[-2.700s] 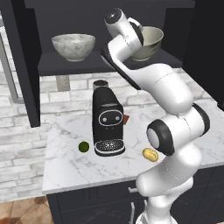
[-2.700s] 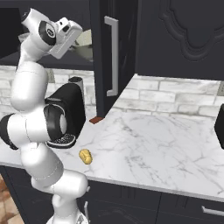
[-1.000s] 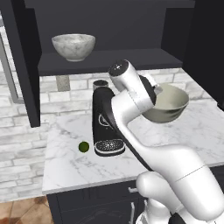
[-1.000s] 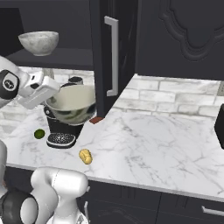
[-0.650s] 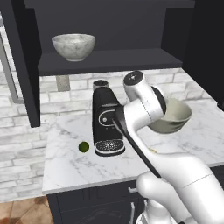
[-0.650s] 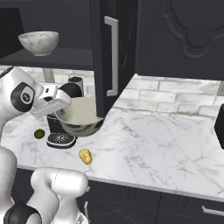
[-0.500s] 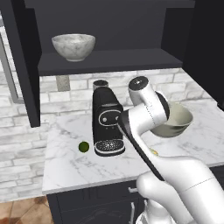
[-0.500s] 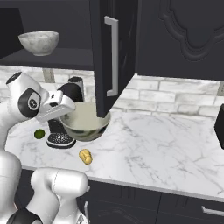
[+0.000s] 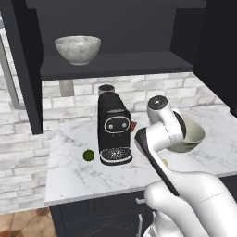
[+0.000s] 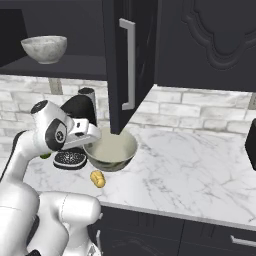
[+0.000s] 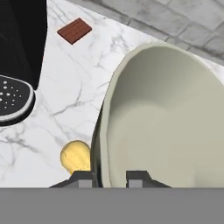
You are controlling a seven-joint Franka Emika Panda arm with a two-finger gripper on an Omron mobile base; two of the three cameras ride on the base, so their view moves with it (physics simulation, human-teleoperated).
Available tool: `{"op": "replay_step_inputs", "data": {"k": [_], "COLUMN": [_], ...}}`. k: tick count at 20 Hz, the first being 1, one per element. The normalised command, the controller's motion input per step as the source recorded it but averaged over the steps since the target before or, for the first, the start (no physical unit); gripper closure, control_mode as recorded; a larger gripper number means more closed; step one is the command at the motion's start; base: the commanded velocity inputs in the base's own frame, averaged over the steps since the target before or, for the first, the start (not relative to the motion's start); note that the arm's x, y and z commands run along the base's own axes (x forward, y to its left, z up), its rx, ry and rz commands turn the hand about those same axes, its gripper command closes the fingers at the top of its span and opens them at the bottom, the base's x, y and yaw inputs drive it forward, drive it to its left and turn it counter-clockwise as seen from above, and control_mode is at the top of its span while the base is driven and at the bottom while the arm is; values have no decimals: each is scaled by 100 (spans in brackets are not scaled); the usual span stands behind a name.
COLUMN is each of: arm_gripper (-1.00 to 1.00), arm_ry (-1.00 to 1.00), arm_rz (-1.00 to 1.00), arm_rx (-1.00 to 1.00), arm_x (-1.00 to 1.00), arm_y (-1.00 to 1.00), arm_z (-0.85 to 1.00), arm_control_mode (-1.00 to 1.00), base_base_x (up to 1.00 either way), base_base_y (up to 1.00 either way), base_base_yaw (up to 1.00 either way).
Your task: Pick both bowls and place them on the counter. Then place the lime in one bowl and place the potato in the other bowl.
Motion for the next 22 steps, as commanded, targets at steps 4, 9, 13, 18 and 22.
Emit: {"op": "replay_step_inputs", "data": {"k": [4, 9, 13, 18, 22], "arm_gripper": [100, 100, 100, 100, 100], "arm_ry": [0, 0, 0, 0, 0], "arm_rz": [-1, 0, 0, 0, 0], "arm_rx": [0, 0, 0, 0, 0], "arm_x": [36, 29, 18, 13, 10], "arm_y": [-22, -23, -27, -33, -32], "arm_z": [-31, -28, -31, -29, -28], "arm_control_mode": [-100, -100, -100, -100, -100], "base_base_x": [0, 0, 0, 0, 0], "base_base_y": [0, 0, 0, 0, 0], "base_base_yaw": [0, 0, 0, 0, 0]}}
